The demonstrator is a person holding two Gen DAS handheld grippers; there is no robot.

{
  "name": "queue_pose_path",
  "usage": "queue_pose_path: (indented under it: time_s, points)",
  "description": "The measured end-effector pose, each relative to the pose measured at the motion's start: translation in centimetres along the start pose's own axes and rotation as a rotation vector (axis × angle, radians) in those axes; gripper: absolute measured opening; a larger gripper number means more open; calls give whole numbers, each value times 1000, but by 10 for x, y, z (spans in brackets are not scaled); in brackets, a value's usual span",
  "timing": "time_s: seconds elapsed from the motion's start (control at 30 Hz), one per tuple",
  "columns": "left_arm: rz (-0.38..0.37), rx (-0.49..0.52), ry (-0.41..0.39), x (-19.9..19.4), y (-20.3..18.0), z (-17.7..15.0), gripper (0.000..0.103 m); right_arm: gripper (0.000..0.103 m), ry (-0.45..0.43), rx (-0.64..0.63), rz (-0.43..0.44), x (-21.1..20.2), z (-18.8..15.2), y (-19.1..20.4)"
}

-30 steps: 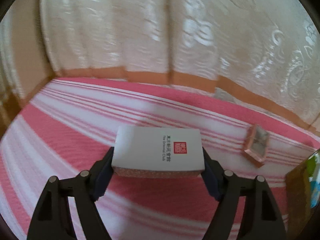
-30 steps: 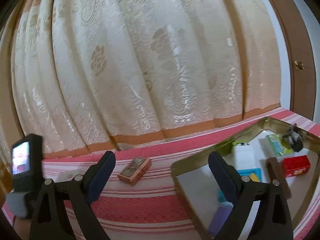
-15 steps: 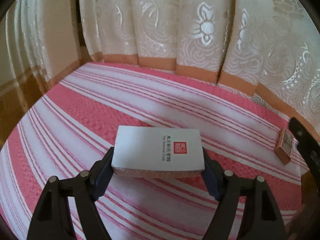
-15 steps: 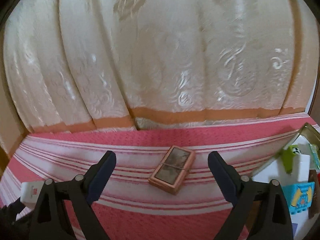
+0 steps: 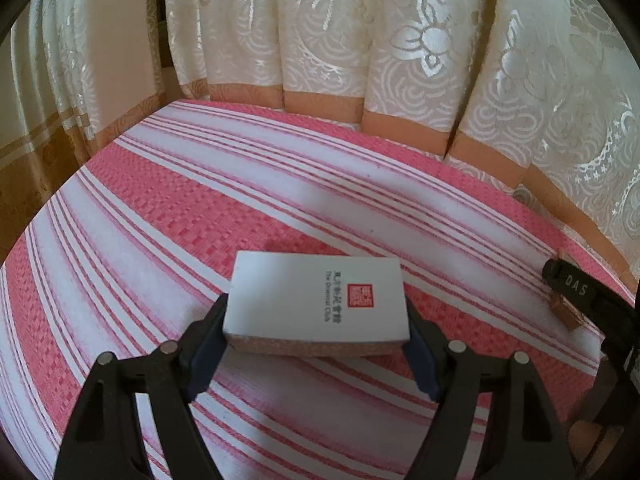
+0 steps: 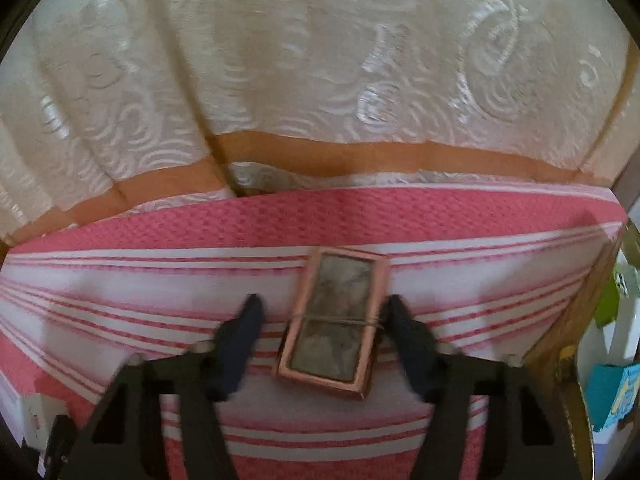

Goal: Organize rigid objects
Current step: 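Grasp the copper picture box with the right tool while the left tool holds the white box, then carry the white box and copper picture box over the gold tray with both tools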

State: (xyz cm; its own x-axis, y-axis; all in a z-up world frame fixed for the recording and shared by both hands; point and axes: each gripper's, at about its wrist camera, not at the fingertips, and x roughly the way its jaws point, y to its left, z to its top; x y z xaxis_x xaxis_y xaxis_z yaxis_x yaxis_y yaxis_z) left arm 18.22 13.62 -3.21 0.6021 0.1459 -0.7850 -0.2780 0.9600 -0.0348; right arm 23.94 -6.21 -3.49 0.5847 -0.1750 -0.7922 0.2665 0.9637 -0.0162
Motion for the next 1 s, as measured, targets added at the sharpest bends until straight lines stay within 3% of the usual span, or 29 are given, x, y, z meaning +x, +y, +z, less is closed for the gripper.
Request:
queue_pose_path:
  time_s: [0.33, 0.6, 1.0]
  points:
    - [-6, -1, -17, -3, 1, 0, 79, 49, -19, -67, 124, -25, -22, -12]
    - [17, 97, -163, -34, -19, -7, 79, 49, -241, -162, 91, -100, -64, -36]
    - [-55, 147, -260, -68, -38, -32, 79, 49, -394, -142, 91, -132, -91, -60]
